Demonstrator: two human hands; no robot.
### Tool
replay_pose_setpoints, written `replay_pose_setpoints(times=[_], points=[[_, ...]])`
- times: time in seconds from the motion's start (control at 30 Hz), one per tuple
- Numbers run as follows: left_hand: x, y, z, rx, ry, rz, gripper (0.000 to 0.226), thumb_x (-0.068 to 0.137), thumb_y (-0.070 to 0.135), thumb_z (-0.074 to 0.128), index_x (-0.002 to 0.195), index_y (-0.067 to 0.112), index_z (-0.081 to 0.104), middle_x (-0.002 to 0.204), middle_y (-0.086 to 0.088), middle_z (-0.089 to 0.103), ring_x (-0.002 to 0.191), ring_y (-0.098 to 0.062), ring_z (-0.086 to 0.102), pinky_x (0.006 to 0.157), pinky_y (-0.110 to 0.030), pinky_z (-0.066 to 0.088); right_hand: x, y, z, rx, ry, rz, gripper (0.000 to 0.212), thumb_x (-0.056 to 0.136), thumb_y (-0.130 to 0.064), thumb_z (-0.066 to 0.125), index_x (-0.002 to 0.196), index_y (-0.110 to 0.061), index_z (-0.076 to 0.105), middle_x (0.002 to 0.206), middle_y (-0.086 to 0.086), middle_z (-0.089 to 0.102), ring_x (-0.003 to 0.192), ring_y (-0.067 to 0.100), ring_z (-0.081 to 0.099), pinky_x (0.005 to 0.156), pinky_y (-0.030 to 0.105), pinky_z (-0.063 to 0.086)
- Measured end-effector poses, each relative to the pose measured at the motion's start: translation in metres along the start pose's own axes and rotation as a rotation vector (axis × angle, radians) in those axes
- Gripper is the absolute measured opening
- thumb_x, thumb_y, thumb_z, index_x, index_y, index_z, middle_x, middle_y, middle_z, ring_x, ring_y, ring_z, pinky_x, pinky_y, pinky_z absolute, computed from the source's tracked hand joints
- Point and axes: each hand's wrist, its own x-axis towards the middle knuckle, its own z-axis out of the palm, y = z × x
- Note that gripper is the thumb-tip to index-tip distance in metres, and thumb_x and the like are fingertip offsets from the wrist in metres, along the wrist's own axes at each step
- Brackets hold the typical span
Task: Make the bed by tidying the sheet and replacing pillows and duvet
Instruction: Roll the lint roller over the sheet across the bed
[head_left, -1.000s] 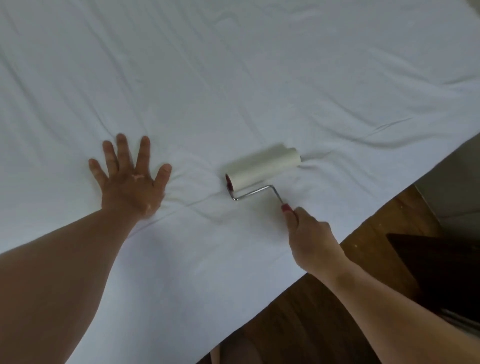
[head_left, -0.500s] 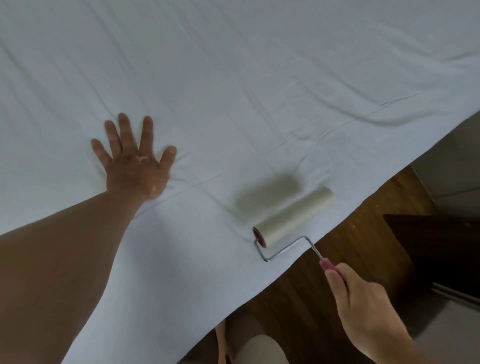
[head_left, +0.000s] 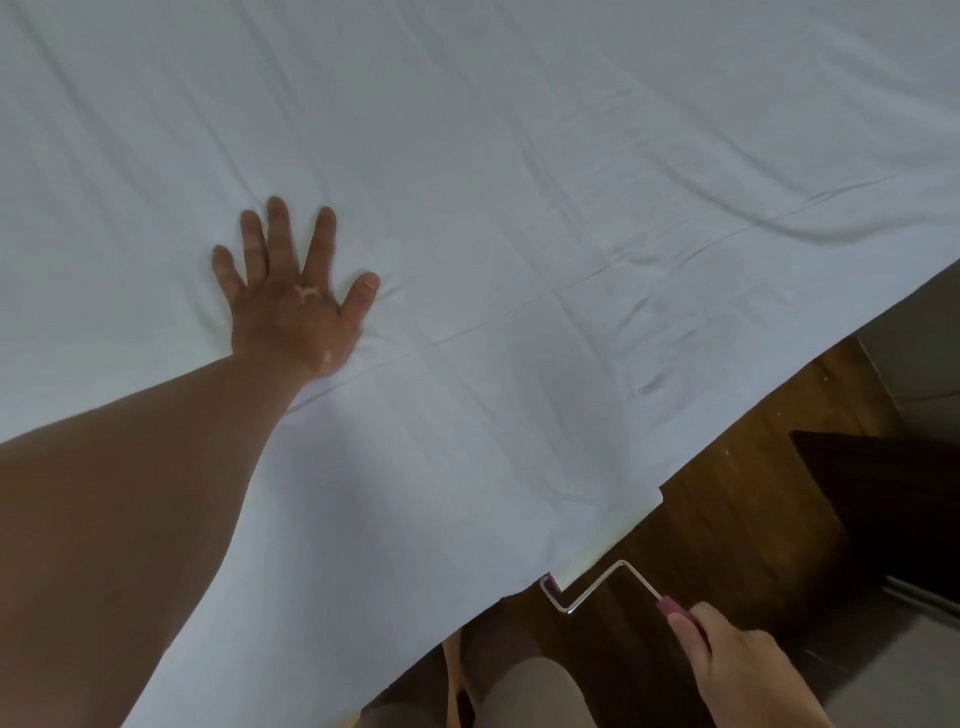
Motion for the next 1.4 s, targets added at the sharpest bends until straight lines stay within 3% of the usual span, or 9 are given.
replay_pose_setpoints(times=[0.17, 0.37, 0.6, 0.73, 0.87, 1.0, 1.13, 1.27, 1.4], points=[[0.000, 0.000, -0.001, 0.005, 0.000, -0.001, 0.080, 0.091, 0.079, 0.003, 0.159, 0.037, -0.009, 0.168, -0.008, -0.017, 0.154, -0.031, -0.016, 0.121, -0.059, -0.008, -0.023, -0.003, -0.012, -0.007, 0.103, -0.035, 0.061, 0.083, -0.080, -0.002, 0.090, -0.036, 0.039, 0.069, -0.001, 0.060, 0.063, 0.000, 0.064, 0.066, 0.014, 0.050], [0.000, 0.001, -0.004, 0.017, -0.009, 0.006, 0.080, 0.090, 0.079, 0.003, 0.159, 0.038, -0.007, 0.169, -0.008, -0.012, 0.155, -0.031, -0.010, 0.122, -0.058, -0.003, -0.002, -0.112, -0.041, 0.111, 0.173, -0.285, 0.048, 0.088, -0.067, 0.015, 0.105, -0.034, 0.046, 0.069, -0.006, 0.066, 0.055, 0.009, 0.065, 0.052, 0.020, 0.054], [0.003, -0.049, -0.019, 0.075, 0.054, 0.215, 0.075, 0.094, 0.076, 0.011, 0.158, 0.036, 0.013, 0.167, 0.002, 0.016, 0.152, -0.024, 0.015, 0.120, -0.058, 0.013, 0.013, -0.177, -0.054, 0.244, 0.219, -0.382, 0.040, 0.100, -0.062, 0.024, 0.099, -0.030, 0.049, 0.074, -0.004, 0.062, 0.064, 0.011, 0.061, 0.060, 0.030, 0.052], [0.002, -0.059, -0.017, 0.128, 0.004, 0.177, 0.075, 0.093, 0.077, 0.001, 0.158, 0.041, -0.004, 0.169, 0.010, -0.007, 0.155, -0.013, -0.002, 0.119, -0.063, -0.004, -0.017, -0.105, -0.024, 0.206, 0.079, -0.278, 0.066, 0.079, -0.079, 0.010, 0.100, -0.030, 0.048, 0.068, 0.000, 0.065, 0.050, 0.007, 0.061, 0.052, 0.019, 0.052], [0.004, -0.059, -0.014, 0.117, -0.008, 0.168, 0.075, 0.091, 0.079, -0.003, 0.157, 0.044, -0.010, 0.168, 0.012, -0.016, 0.154, -0.011, -0.010, 0.119, -0.063, -0.009, -0.027, -0.067, -0.010, 0.149, 0.114, -0.231, 0.101, 0.045, -0.101, -0.021, 0.086, -0.033, 0.042, 0.063, 0.004, 0.061, 0.057, 0.001, 0.062, 0.052, 0.016, 0.049], [0.004, -0.060, -0.015, 0.094, -0.022, 0.180, 0.076, 0.091, 0.080, 0.000, 0.157, 0.044, -0.007, 0.168, 0.012, -0.013, 0.154, -0.011, -0.008, 0.120, -0.062, -0.008, -0.030, -0.112, -0.010, 0.101, 0.045, -0.242, 0.077, 0.072, -0.086, -0.005, 0.093, -0.032, 0.045, 0.065, -0.003, 0.061, 0.052, 0.008, 0.062, 0.053, 0.018, 0.052], [0.004, -0.068, -0.011, 0.014, 0.056, 0.234, 0.073, 0.096, 0.074, 0.014, 0.159, 0.038, 0.008, 0.170, 0.006, 0.002, 0.155, -0.016, 0.001, 0.121, -0.060, -0.004, -0.005, -0.194, -0.035, 0.160, 0.192, -0.360, 0.044, 0.101, -0.062, 0.020, 0.104, -0.029, 0.049, 0.076, -0.003, 0.061, 0.067, 0.015, 0.062, 0.063, 0.034, 0.054], [0.002, -0.082, -0.010, 0.021, 0.110, 0.245, 0.074, 0.098, 0.070, 0.017, 0.159, 0.028, 0.020, 0.168, -0.006, 0.014, 0.155, -0.027, 0.009, 0.123, -0.056, 0.001, 0.006, -0.231, -0.054, 0.140, 0.203, -0.459, 0.042, 0.104, -0.056, 0.020, 0.114, -0.027, 0.050, 0.085, -0.007, 0.059, 0.071, 0.012, 0.054, 0.069, 0.031, 0.048], [-0.004, -0.107, -0.015, 0.031, 0.112, 0.000, 0.078, 0.093, 0.076, 0.017, 0.159, 0.036, 0.011, 0.170, -0.005, 0.000, 0.156, -0.027, 0.000, 0.119, -0.065, -0.001, -0.021, -0.180, -0.031, 0.154, 0.105, -0.392, 0.048, 0.100, -0.061, 0.021, 0.109, -0.026, 0.052, 0.080, -0.007, 0.062, 0.068, 0.015, 0.063, 0.060, 0.031, 0.053]])
